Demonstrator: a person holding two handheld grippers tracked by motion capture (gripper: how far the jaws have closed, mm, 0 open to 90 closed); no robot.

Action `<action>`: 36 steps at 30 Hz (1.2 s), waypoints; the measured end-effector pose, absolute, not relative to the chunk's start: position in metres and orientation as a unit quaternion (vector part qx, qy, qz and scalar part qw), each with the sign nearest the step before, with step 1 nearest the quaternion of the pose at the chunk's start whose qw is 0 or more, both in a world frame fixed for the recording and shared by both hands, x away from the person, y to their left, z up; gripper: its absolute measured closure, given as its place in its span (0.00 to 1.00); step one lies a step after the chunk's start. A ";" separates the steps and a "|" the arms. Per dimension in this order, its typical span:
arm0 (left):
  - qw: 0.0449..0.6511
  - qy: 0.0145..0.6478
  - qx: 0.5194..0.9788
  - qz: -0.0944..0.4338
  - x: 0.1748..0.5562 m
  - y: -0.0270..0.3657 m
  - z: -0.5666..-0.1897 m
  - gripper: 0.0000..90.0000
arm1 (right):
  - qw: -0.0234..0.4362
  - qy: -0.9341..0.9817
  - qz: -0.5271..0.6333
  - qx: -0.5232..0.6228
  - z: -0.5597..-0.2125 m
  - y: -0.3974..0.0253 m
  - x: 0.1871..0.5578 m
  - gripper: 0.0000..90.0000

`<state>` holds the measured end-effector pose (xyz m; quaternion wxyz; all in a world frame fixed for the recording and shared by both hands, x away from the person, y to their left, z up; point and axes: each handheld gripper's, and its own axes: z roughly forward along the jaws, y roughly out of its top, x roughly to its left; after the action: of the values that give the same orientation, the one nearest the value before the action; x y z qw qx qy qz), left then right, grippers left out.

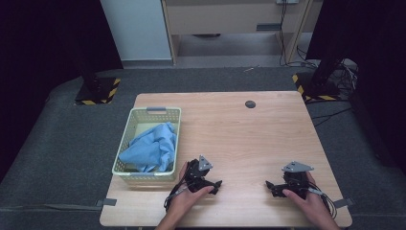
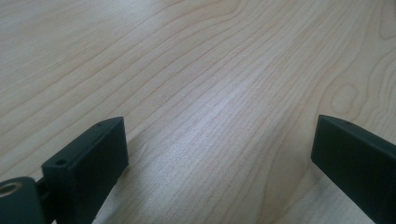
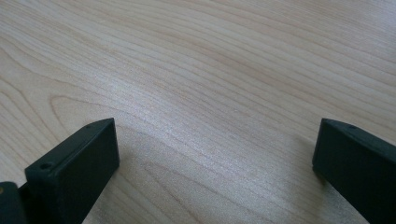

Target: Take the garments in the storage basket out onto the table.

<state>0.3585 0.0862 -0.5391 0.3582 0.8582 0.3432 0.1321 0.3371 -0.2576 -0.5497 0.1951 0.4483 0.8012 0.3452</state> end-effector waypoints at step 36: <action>0.376 0.260 0.882 0.113 0.317 0.089 -0.478 0.05 | 0.193 0.801 0.346 0.448 -0.550 -0.257 0.337 0.01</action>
<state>0.3166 0.0888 -0.4777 0.3758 0.8822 0.2604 0.1130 0.3366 -0.2575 -0.5496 0.1932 0.4482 0.8015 0.3455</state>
